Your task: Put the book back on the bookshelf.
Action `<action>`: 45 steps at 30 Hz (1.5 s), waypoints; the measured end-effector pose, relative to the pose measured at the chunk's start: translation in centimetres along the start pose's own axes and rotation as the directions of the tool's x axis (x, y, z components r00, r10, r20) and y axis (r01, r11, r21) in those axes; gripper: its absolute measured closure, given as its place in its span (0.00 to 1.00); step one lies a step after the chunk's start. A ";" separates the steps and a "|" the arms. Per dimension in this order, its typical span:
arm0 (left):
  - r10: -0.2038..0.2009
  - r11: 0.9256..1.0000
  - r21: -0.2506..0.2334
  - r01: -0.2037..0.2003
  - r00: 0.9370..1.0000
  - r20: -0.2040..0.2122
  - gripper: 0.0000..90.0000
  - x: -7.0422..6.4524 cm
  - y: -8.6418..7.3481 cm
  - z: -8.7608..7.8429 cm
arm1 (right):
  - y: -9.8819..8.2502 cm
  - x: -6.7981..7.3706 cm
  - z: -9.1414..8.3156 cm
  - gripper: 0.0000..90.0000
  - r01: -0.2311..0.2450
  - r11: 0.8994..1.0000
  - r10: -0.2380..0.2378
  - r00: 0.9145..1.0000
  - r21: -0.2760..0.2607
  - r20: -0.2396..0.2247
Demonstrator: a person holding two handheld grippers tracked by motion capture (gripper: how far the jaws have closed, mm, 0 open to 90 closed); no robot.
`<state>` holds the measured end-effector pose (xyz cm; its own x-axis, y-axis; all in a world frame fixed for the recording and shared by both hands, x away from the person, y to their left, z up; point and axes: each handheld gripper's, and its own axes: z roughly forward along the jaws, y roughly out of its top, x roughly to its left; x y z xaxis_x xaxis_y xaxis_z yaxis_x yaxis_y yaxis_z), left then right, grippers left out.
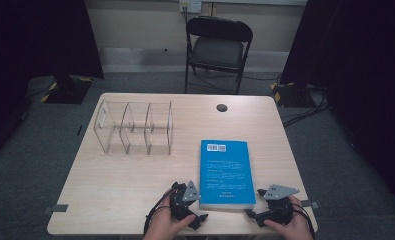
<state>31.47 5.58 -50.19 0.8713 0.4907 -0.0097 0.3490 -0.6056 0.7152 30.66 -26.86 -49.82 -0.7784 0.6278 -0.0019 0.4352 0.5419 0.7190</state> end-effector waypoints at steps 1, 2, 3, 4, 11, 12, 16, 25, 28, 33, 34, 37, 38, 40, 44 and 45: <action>0.000 1.000 0.000 0.000 1.000 0.000 0.00 0.0 0.0 0.0 | 0.2 0.1 0.0 0.19 0.001 1.000 -0.001 1.000 0.011 0.001; -0.003 1.000 -0.002 0.003 1.000 0.000 0.00 0.0 0.0 0.0 | 0.5 0.1 0.2 0.25 0.009 1.000 -0.009 1.000 0.008 -0.009; -0.002 1.000 0.004 0.002 1.000 -0.002 0.00 0.0 0.0 0.0 | 0.7 0.2 0.3 0.26 0.022 1.000 -0.022 1.000 0.007 -0.016; -0.002 1.000 0.004 0.002 1.000 -0.002 0.00 0.0 0.0 0.0 | 1.0 0.4 0.6 0.25 0.027 1.000 -0.027 0.999 0.011 -0.026; -0.015 1.000 0.007 0.015 1.000 -0.014 0.00 -0.2 0.1 0.0 | 1.3 0.6 0.6 0.26 0.012 0.999 -0.011 1.000 0.035 -0.013; -0.016 1.000 -0.001 0.016 1.000 -0.012 0.00 -0.2 0.1 0.1 | 1.3 0.6 0.6 0.26 0.011 0.999 -0.011 1.000 0.040 -0.014; -0.020 1.000 0.000 0.020 1.000 -0.012 0.00 -0.2 0.1 0.1 | 1.3 0.6 0.6 0.26 0.015 0.999 -0.015 1.000 0.035 -0.015; -0.012 1.000 0.007 0.012 1.000 -0.010 0.00 -0.1 0.2 0.1 | 1.4 0.8 0.5 0.28 0.012 0.999 -0.012 1.000 0.041 -0.003; -0.022 1.000 0.005 0.022 1.000 -0.016 0.00 -0.2 0.2 0.1 | 1.4 0.8 0.5 0.28 0.008 0.999 -0.008 1.000 0.038 -0.002; -0.025 1.000 0.011 0.025 0.999 -0.028 0.00 -0.3 0.3 0.1 | 1.5 1.0 0.4 0.28 0.016 0.999 -0.017 1.000 0.044 0.012; -0.028 1.000 0.011 0.028 0.999 -0.027 0.00 -0.3 0.3 0.1 | 1.6 1.1 0.3 0.29 0.011 0.999 -0.012 1.000 0.046 0.016; -0.024 1.000 0.011 0.024 0.999 -0.023 0.00 -0.2 0.2 0.1 | 1.6 1.1 0.3 0.29 0.015 0.999 -0.016 1.000 0.043 0.018; -0.036 0.999 0.015 0.036 0.999 -0.022 0.00 -0.3 0.4 0.1 | 1.6 1.1 0.3 0.29 0.013 0.999 -0.014 1.000 0.040 0.018; -0.026 0.999 0.034 0.027 0.999 -0.020 0.01 -0.4 0.6 0.1 | 1.7 1.1 0.2 0.29 0.010 0.999 -0.010 1.000 0.039 0.015; -0.020 1.000 0.014 0.020 1.000 0.006 0.18 -0.4 0.8 -0.3 | 1.7 1.1 0.1 0.29 0.008 0.999 -0.009 1.000 0.035 0.017; -0.023 0.999 0.022 0.023 1.000 0.020 0.22 -0.3 0.9 -0.4 | 1.8 1.1 0.1 0.29 0.006 0.999 -0.007 1.000 0.032 0.015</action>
<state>31.37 5.14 -49.27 0.8698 0.4918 -0.0407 0.3764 -0.6079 0.6991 30.62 -25.19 -48.60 -0.7747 0.6321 -0.0170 0.4444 0.5633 0.6966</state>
